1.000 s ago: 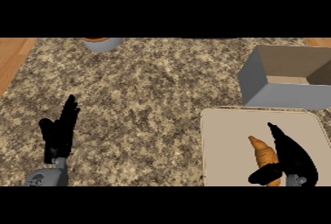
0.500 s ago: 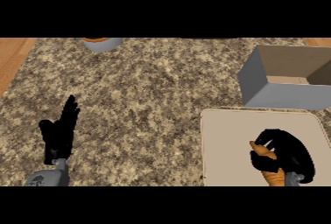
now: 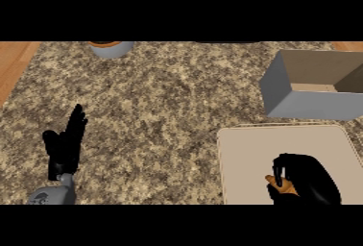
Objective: Pick the croissant from the tray and place it in the cardboard box
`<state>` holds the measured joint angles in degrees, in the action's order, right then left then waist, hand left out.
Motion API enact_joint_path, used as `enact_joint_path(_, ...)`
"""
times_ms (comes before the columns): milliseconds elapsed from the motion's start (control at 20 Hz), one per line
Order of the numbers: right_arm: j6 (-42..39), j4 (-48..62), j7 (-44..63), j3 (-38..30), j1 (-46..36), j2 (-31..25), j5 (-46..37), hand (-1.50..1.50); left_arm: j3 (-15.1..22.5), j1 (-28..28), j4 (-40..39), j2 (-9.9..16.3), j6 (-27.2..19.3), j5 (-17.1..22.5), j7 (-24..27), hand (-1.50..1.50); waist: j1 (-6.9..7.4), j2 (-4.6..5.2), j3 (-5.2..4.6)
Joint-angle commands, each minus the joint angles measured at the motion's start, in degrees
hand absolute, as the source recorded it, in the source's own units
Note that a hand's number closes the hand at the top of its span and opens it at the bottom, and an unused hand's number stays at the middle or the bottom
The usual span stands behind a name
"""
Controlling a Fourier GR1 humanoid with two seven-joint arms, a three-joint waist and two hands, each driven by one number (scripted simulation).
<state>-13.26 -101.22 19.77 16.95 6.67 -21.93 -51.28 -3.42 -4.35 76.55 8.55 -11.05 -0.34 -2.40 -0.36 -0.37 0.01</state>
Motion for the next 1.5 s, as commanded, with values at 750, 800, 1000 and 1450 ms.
enact_joint_path(750,2.0,-42.6,-26.9,-21.3,23.9,-21.2,22.5,1.5,-0.3,2.6,1.4,-1.1,-1.4,-0.7,1.5,0.0,-1.88,-0.07,-0.08)
enact_joint_path(800,0.9,-41.0,-28.0,-24.9,23.3,-21.8,24.6,1.5,-0.4,-0.4,0.3,-0.8,-1.6,-0.9,-0.8,0.0,-1.9,0.07,-0.06)
enact_joint_path(1000,-1.5,-35.2,-31.0,-34.9,19.5,-20.7,32.4,1.5,-0.2,-0.7,-0.1,-0.9,-1.3,-0.9,0.0,0.0,-1.46,0.15,-0.04)
enact_joint_path(1450,-8.1,-17.8,-24.3,-43.8,-2.3,-25.7,41.2,1.5,-1.4,-1.4,2.3,1.6,2.2,0.8,-2.3,0.0,1.25,0.52,-0.03)
